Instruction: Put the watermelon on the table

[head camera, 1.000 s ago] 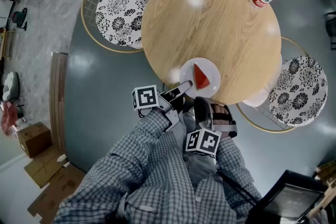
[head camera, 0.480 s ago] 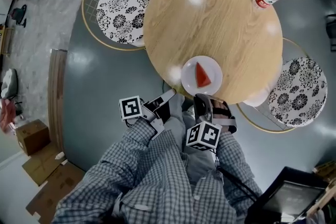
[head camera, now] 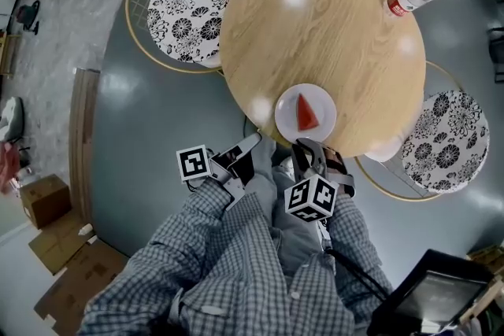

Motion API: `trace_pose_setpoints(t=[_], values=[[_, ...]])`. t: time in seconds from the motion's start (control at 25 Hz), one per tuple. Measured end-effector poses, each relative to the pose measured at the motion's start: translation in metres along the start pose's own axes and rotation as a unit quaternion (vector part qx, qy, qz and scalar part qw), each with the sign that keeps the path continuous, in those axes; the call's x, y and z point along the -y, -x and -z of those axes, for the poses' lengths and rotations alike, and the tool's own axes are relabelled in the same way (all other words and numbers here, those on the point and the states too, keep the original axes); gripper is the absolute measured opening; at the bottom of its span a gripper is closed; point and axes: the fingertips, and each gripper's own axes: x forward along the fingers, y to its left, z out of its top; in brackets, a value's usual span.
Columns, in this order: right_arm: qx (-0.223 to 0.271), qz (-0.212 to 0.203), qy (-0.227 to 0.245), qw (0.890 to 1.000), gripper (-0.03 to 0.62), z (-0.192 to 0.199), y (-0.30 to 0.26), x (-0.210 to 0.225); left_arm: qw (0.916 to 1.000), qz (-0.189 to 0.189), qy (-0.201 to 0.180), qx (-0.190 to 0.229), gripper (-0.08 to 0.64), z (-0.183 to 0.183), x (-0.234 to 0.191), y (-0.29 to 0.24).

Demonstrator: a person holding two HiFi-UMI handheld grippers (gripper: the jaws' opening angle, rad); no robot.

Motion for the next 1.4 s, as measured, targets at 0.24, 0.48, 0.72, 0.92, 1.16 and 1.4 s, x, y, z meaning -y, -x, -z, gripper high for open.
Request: trace_pose_setpoints(t=[0.24,0.48,0.72,0.92,1.16,1.4], values=[[0.027,-0.022,-0.096,0.995,0.069,-0.005,0.003,-0.001,0.9997,0.02,-0.011,-0.004,0.137,0.002,0.012,-0.003],[0.088,-0.033,-0.195,0.976,0.074,-0.014,0.023,0.007,0.9978,0.059,-0.031,0.001,0.135,0.005,0.032,-0.008],[0.155,-0.025,-0.308,0.938,0.008,-0.022,0.054,0.036,0.9929,0.057,-0.102,-0.019,0.041,0.015,0.052,-0.013],[0.183,0.01,-0.328,0.927,0.006,-0.019,0.079,0.053,0.9717,0.034,-0.225,-0.062,0.008,0.033,0.072,-0.02],[0.22,0.02,-0.365,0.905,0.006,-0.021,0.111,0.057,0.959,0.08,-0.259,-0.083,0.008,0.06,0.115,-0.023],[0.254,0.054,-0.373,0.891,0.006,-0.018,0.148,0.068,0.9376,0.092,-0.318,-0.107,0.006,0.087,0.141,-0.024]])
